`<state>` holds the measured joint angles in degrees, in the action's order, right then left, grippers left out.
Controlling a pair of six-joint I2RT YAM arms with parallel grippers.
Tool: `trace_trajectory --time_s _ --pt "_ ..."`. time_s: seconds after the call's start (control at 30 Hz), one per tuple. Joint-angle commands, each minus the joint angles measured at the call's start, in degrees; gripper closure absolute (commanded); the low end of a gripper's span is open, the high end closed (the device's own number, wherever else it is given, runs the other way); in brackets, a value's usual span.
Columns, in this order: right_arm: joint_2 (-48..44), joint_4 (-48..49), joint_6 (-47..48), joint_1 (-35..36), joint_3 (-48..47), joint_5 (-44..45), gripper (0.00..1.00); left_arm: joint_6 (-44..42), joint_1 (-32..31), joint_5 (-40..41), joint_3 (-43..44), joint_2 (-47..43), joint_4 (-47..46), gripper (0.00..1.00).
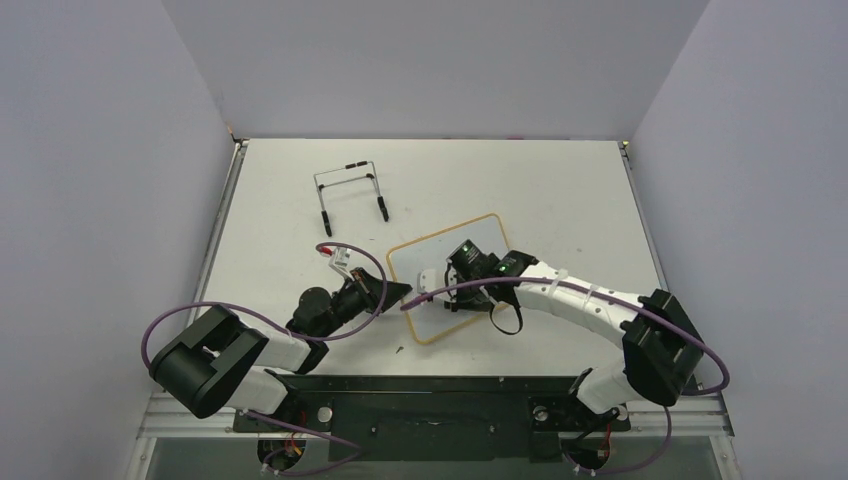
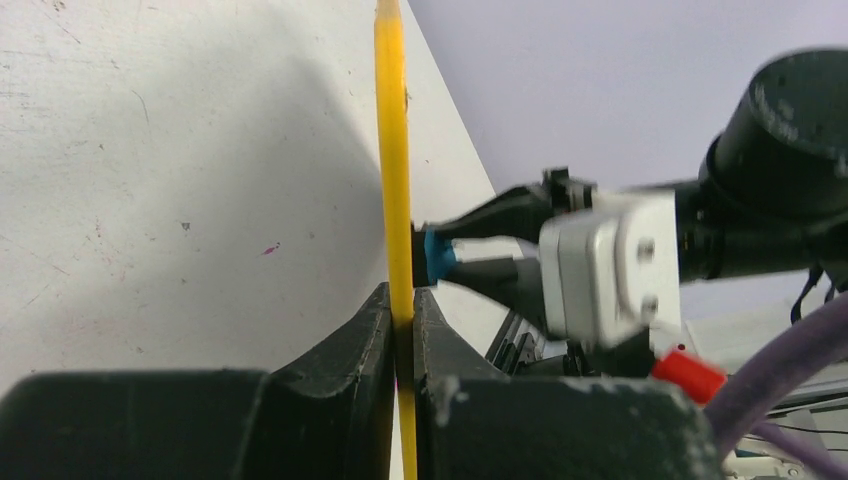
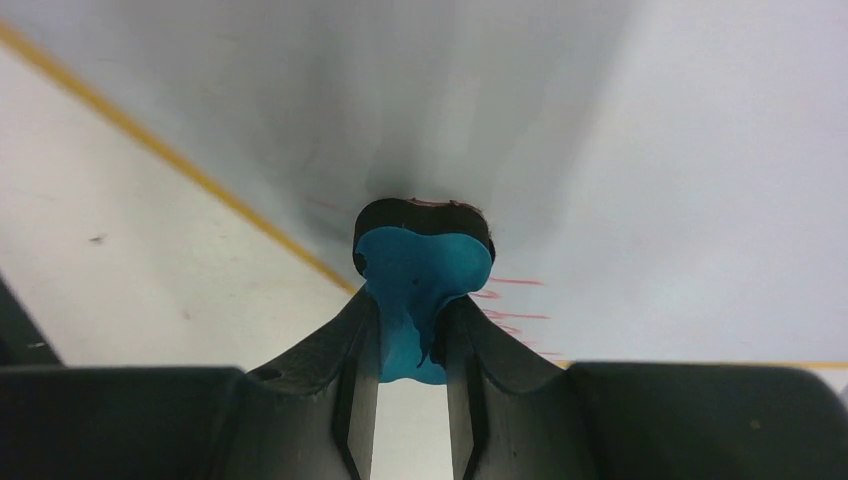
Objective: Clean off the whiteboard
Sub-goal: Erase the whiteboard at the whiteboard stand.
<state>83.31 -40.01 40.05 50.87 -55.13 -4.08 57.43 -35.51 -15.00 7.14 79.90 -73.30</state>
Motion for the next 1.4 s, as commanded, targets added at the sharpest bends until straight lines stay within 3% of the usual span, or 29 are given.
trace_trajectory --time_s 0.0,0.3,0.63,0.77,0.87,0.97,1.2,1.37 --pt "-0.3 2.3 0.0 -3.8 -3.7 -0.7 1.0 2.0 -0.3 -3.3 2.5 -0.9 -10.5 1.0" --pt "-2.1 1.3 0.8 7.1 2.6 0.6 1.0 2.2 0.0 -2.8 1.8 -0.9 -10.9 1.0" --pt "-2.9 2.4 1.2 -5.3 -2.8 -2.0 1.0 2.2 0.3 -3.1 2.0 -1.4 -10.3 1.0" --pt "-2.8 1.3 -0.7 -3.4 -1.2 -6.7 1.0 2.2 0.6 -3.3 1.7 -1.5 -10.5 1.0" --pt "-3.1 1.1 -0.3 2.2 1.5 -5.0 1.0 2.2 0.8 -3.2 1.5 -1.6 -10.6 1.0" --pt "-3.9 1.1 -0.3 3.3 1.7 -3.6 1.0 2.4 0.9 -3.2 1.5 -1.6 -10.6 1.0" --pt "-7.9 0.9 -1.3 -8.0 -4.4 -6.8 1.0 2.4 1.1 -3.2 1.6 -2.2 -10.0 1.0" --pt "-9.7 0.5 -1.7 -10.6 -3.4 -9.2 1.0 2.5 1.1 -3.0 1.7 -2.4 -9.7 1.0"
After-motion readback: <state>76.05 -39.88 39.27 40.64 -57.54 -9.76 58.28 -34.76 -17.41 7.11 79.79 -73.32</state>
